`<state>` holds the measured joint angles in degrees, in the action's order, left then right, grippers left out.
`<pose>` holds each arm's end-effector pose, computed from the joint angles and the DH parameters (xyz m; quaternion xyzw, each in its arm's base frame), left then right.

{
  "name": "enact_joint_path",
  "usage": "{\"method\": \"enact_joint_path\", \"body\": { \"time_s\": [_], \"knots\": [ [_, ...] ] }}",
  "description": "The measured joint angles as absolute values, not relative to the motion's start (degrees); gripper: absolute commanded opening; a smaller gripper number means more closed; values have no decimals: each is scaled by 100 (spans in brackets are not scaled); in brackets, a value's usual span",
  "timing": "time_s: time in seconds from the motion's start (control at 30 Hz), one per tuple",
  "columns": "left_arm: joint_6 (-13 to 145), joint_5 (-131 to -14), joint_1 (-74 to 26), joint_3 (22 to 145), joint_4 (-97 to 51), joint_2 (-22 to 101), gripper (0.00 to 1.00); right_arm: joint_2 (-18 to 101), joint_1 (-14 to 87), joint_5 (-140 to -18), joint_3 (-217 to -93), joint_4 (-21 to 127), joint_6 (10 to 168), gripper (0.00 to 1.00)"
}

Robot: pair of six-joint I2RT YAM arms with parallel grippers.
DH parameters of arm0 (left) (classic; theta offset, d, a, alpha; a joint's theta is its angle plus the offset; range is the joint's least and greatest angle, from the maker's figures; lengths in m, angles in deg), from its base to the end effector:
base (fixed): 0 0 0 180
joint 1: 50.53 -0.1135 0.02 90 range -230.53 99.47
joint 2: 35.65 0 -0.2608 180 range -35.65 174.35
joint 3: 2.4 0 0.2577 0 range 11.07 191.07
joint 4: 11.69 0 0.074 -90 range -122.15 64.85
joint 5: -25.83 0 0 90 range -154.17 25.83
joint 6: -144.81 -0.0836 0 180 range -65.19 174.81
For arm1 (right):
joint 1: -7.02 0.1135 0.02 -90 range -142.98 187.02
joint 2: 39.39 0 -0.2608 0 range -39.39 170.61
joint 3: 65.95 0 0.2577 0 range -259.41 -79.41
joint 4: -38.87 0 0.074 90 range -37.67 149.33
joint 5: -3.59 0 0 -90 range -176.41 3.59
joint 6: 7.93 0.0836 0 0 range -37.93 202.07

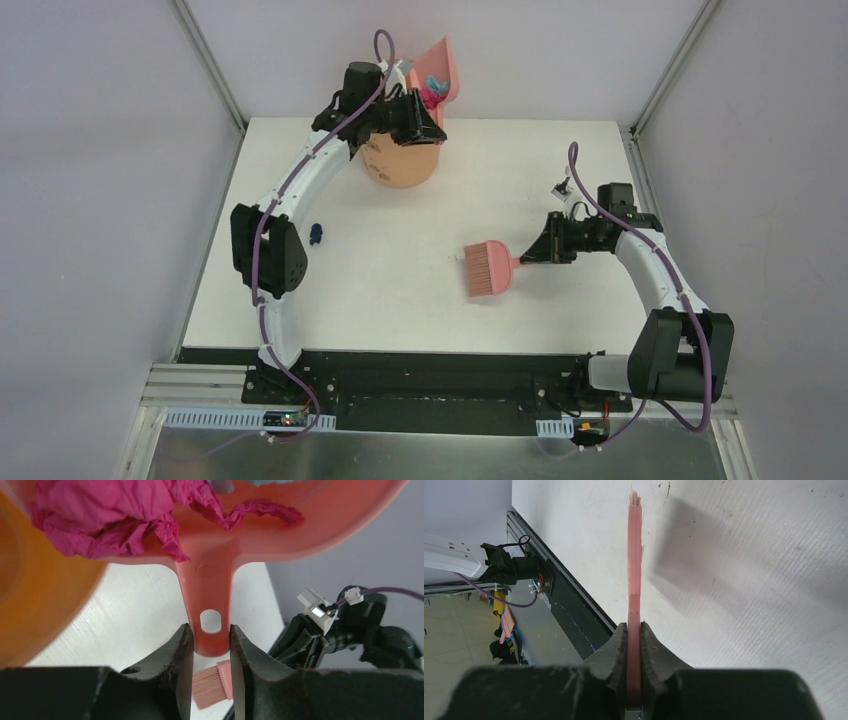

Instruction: Sweep away the paper scraps from the table

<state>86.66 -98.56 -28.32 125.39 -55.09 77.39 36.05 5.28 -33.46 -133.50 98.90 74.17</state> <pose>0.4421 -0.2315 0.3506 0.0812 0.8314 -0.4480 0.3186 0.2584 0.0589 0.2153 -0.1325 0.8727 0.4216 0.2076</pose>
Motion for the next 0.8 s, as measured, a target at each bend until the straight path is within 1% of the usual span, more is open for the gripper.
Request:
{"method": "enact_joint_path", "body": {
  "time_s": [0.2, 0.3, 0.43, 0.57, 0.8],
  "knots": [
    [11328, -10816, -3494, 10998, -2457, 7916, 0, 3603, 476, -3346, -13348, 9890, 7417, 0],
    [12887, -10975, -3677, 10653, -589, 8156, 0, 3603, 463, -3344, -13343, 9890, 7417, 0],
    [14388, -10993, -3702, 10347, 1228, 8438, 0, 3601, 452, -3344, -13343, 9890, 7414, 0],
    [15086, -11067, -3695, 10124, 2076, 8508, 0, 3601, 445, -3344, -13343, 9890, 7412, 0],
    [15499, -11102, -3695, 10076, 2600, 8510, 0, 3601, 397, -3344, -13343, 9890, 7406, 0]
  ]
}}
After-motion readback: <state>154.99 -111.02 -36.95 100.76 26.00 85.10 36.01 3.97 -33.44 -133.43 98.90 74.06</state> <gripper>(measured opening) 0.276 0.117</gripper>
